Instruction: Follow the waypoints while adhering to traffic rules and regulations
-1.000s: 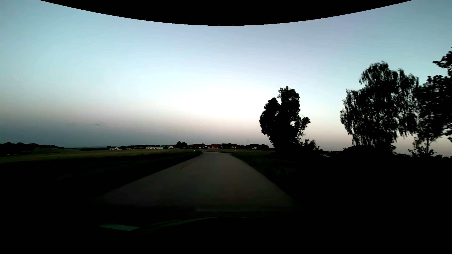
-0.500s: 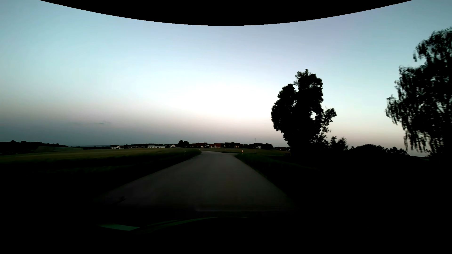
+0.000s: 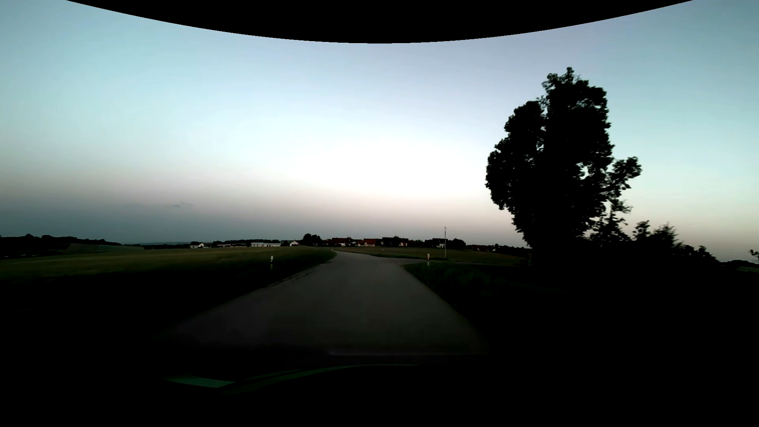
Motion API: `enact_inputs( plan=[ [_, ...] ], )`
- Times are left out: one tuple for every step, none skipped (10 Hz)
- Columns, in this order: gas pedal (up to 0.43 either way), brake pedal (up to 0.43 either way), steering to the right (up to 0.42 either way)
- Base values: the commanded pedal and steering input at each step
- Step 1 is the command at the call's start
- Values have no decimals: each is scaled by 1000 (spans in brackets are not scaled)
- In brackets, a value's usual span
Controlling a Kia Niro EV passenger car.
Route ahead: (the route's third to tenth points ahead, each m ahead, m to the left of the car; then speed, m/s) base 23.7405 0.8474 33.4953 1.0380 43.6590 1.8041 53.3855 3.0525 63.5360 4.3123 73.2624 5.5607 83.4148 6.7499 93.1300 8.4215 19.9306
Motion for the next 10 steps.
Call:
enact_inputs(
  plan=[
    [169, 0, -9],
    [169, 0, -10],
    [169, 0, -10],
    [169, 0, -9],
    [169, 0, -10],
    [169, 0, -10],
    [169, 0, -10],
    [169, 0, -10],
    [169, 0, -11],
    [169, 0, -11]
  ],
)
